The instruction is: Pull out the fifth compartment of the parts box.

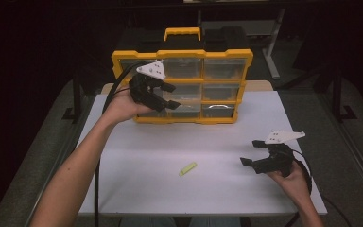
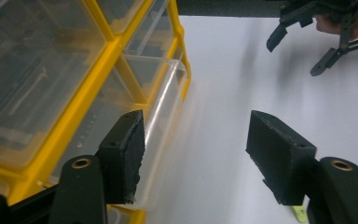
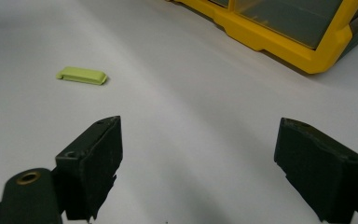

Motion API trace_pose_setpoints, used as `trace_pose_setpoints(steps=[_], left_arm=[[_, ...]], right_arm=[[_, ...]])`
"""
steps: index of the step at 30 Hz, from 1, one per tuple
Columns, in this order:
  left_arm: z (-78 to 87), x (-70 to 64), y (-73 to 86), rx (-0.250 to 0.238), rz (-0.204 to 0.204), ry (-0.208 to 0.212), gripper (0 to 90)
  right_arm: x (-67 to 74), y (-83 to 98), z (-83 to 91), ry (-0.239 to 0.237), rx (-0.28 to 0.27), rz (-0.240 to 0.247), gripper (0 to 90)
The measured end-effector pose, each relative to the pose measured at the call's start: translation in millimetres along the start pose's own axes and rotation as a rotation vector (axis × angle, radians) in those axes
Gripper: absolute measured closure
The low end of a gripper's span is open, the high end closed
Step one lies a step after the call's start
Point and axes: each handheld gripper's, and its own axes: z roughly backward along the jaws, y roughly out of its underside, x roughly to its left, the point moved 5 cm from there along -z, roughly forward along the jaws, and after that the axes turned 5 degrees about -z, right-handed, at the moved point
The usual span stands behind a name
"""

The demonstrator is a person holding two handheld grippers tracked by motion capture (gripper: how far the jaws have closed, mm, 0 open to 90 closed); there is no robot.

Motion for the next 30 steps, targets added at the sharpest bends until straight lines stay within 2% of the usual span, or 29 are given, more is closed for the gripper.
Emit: trace_pose_setpoints(steps=[2,8,12,13,14,19,22,30], left_arm=[[-4.4,6.7,-2.6,0.003,0.008,0.008,40.2],[-15.6,16.2,-2.5,0.030,0.006,0.013,40.3],[-27.0,20.5,2.0,0.068,0.005,0.029,44.8],[-27.0,20.5,2.0,0.068,0.005,0.029,45.5],[-29.8,20.8,2.6,0.063,0.025,0.034,45.5],[-37.1,24.6,6.4,0.092,0.021,0.057,49.8],[-40.3,25.5,6.0,0.071,0.043,0.070,48.5],[-46.3,25.1,10.2,0.107,0.033,0.098,56.4]], right_arm=[[0.1,-0.1,0.4,-0.001,-0.004,-0.008,14.3],[-0.4,-0.1,1.0,-0.005,-0.007,-0.009,14.3],[-0.3,-0.2,1.6,-0.008,-0.009,-0.009,14.3],[-0.3,-0.2,1.6,-0.008,-0.009,-0.009,14.3],[-0.4,-0.2,1.6,-0.009,-0.010,-0.009,14.3],[-0.6,-0.3,1.8,-0.011,-0.011,-0.009,14.4],[-0.5,-0.4,1.9,-0.012,-0.012,-0.010,14.4],[0.4,-0.6,0.9,-0.014,-0.009,-0.002,14.4]])
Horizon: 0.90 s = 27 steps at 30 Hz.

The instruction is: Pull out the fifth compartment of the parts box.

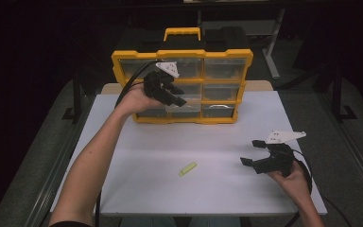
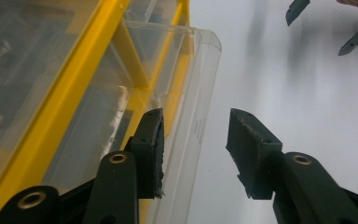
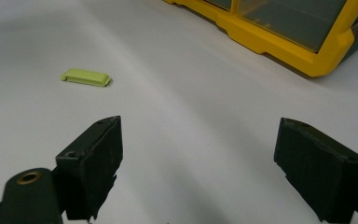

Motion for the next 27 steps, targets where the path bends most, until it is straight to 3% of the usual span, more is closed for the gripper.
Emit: trace_pose_setpoints(steps=[5,15,27], left_arm=[[-2.0,0.6,0.9,-0.007,0.025,0.013,57.5],[-0.2,1.1,3.1,0.000,0.021,0.015,66.4],[2.5,0.5,3.9,-0.016,0.036,0.067,72.2]], right_arm=[[0.3,-0.2,0.2,0.001,-0.002,0.001,14.4],[-0.3,-0.1,-0.2,-0.004,-0.004,0.001,14.4],[-0.4,-0.4,-0.1,-0.005,-0.006,0.001,14.4]])
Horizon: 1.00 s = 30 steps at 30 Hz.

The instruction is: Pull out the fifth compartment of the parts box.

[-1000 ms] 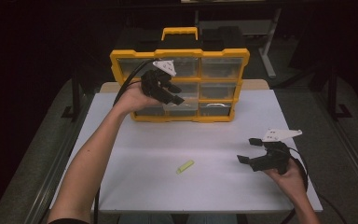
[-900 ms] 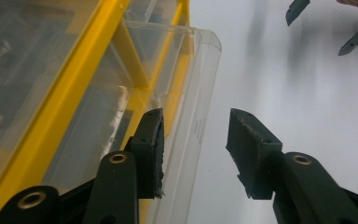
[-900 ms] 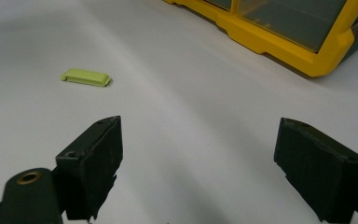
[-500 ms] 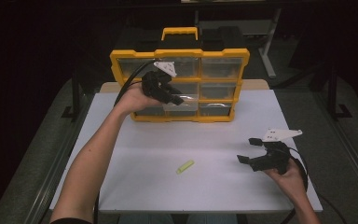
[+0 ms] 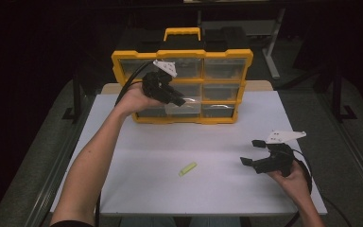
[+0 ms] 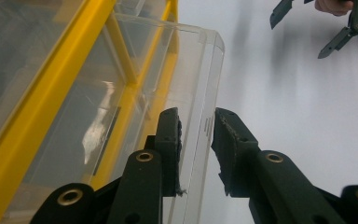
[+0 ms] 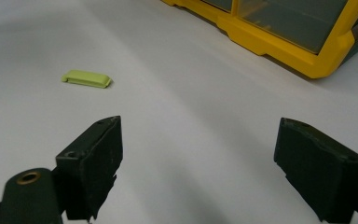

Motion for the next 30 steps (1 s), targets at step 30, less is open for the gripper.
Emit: trace_pose_setpoints(steps=[30], left_arm=[[8.2,-22.1,2.4,-0.005,-0.046,0.088,75.6]], right_arm=[[2.8,-0.7,-2.6,0.003,0.008,0.014,14.4]])
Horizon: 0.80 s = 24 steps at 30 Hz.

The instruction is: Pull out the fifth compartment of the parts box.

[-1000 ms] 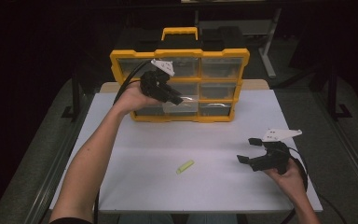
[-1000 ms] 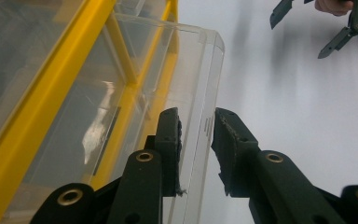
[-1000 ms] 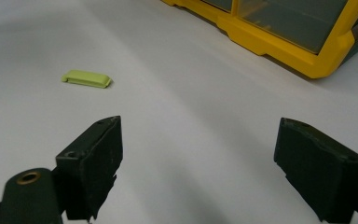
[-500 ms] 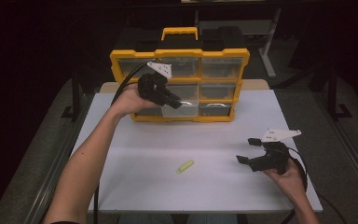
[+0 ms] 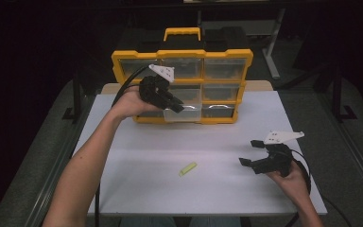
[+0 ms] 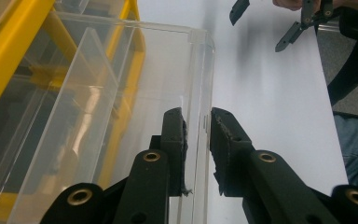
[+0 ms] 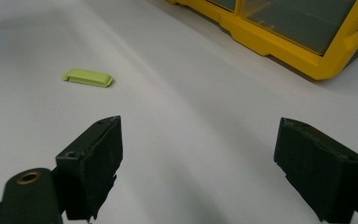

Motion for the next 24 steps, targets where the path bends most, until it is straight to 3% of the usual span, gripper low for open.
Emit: trace_pose_setpoints(steps=[15,17,24], left_arm=[[-1.6,-3.2,4.3,-0.013,0.014,0.006,74.3],[-0.8,-4.3,3.7,-0.019,0.024,0.009,67.8],[16.5,-9.8,-1.5,-0.076,0.033,-0.014,58.5]], right_arm=[[1.5,-0.9,-2.2,0.003,0.006,0.008,14.5],[1.5,-0.9,-2.4,0.000,0.007,0.009,14.5],[1.6,-0.7,-3.4,-0.010,0.010,-0.003,14.4]])
